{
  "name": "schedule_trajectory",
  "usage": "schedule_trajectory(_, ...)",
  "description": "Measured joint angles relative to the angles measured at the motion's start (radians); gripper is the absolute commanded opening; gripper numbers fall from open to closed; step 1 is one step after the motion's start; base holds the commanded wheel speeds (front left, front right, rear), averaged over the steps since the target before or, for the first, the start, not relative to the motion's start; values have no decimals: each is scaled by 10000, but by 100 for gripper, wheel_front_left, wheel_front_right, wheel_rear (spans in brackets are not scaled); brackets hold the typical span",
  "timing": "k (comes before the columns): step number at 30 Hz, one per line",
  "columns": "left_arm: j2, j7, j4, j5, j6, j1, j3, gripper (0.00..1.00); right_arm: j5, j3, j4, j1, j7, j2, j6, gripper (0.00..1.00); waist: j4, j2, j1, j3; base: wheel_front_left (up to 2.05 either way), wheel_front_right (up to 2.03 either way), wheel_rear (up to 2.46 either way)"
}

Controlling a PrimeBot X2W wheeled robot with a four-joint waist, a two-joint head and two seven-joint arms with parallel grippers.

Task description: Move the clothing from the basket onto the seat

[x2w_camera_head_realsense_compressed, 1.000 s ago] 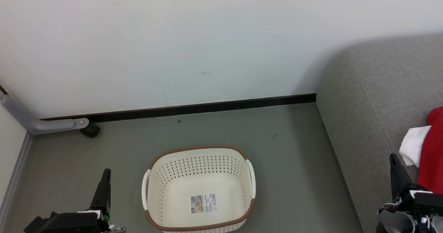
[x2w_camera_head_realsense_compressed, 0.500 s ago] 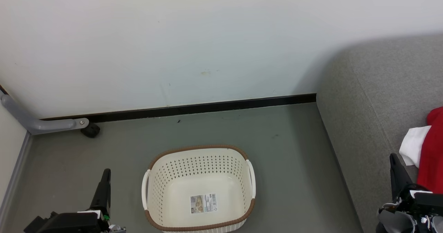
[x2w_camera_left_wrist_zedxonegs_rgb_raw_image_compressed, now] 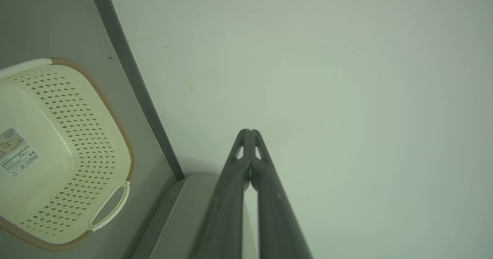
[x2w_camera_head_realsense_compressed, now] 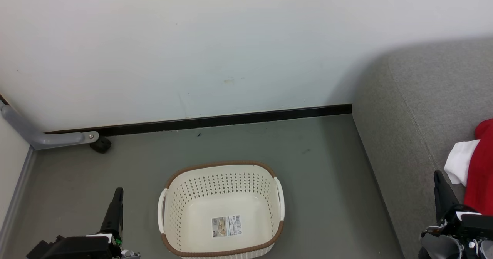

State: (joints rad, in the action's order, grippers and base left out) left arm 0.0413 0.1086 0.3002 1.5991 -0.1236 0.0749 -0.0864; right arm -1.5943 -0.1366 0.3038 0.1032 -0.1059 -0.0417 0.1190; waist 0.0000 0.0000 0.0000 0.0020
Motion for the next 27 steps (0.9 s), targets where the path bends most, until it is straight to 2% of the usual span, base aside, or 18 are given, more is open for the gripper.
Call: schedule_trajectory(27, 0, 0, -2, 0, 0, 0, 0, 0, 0, 2, -2, -1, 0, 0, 0, 0, 0, 0, 0, 0, 0, 0, 0)
